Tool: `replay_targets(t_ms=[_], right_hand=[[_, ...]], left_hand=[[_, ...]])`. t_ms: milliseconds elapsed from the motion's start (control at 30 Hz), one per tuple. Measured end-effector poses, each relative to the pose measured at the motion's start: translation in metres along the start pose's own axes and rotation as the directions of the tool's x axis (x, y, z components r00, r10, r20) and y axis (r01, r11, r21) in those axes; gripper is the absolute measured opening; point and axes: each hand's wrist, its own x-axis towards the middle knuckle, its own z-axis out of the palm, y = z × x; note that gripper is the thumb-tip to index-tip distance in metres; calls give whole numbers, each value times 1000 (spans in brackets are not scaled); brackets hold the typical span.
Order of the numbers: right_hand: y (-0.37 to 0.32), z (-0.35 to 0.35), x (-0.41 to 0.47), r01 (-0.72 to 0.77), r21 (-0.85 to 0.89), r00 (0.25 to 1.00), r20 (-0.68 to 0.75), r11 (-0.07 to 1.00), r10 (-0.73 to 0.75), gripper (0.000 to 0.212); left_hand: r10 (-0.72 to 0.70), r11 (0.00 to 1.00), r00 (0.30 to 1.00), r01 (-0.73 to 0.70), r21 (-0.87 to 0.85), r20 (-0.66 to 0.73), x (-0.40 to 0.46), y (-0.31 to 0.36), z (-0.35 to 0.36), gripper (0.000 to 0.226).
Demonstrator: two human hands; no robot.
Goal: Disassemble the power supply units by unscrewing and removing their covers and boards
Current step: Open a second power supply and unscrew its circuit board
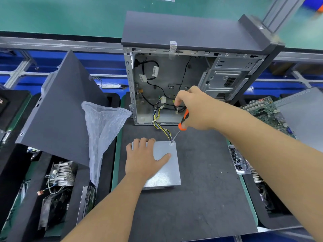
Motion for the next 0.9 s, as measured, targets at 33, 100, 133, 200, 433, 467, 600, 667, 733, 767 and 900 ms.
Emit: replay_targets(t_ms=[33, 100, 133, 200, 433, 467, 600, 667, 733, 767, 900], right_hand=[[0, 0, -1, -24, 11, 1000, 11, 1000, 24, 54], [-1, 2, -2, -68, -200, 997, 22, 977, 74, 47], [-1, 3, -2, -82, -332, 996, 14, 940, 92, 44], [1, 7, -2, -99, -422, 995, -56, 901, 84, 30], [3, 11, 1, 67, -128, 991, -103, 990, -81, 54], [3, 9, 2, 92, -64, 992, -83, 994, -97, 59], [-3, 12, 1, 28, -110, 995, -87, 994, -38, 55], [-4, 16, 0, -77, -324, 992, -118, 943, 40, 52], [-2, 16, -2, -152, -352, 978, -191, 924, 88, 34], [1, 16, -1, -157, -328, 972, -219, 931, 87, 26], [9, 16, 1, -50, -226, 977, -215, 973, 0, 28]], left_hand=[[2, 1000, 1000, -2, 1, -3, 0, 0, 0, 88], [3, 1000, 1000, -3, 14, -3, 0, 0, 0, 88], [2, 1000, 1000, -2, 20, 2, 0, 0, 0, 88], [-1, 1000, 1000, 1, 24, 8, 0, 0, -1, 88], [-2, 1000, 1000, 2, 27, 18, -1, 0, 0, 88], [-2, 1000, 1000, 2, 24, 15, -1, 0, -1, 88], [-2, 1000, 1000, 2, 19, 5, -1, 1, -1, 88], [-3, 1000, 1000, 3, 18, 10, 0, 1, -1, 88], [-4, 1000, 1000, 4, 15, 12, 0, 1, -1, 89], [-4, 1000, 1000, 4, 13, 14, 0, 0, -1, 89], [-6, 1000, 1000, 6, 17, 11, 0, 0, 0, 89]])
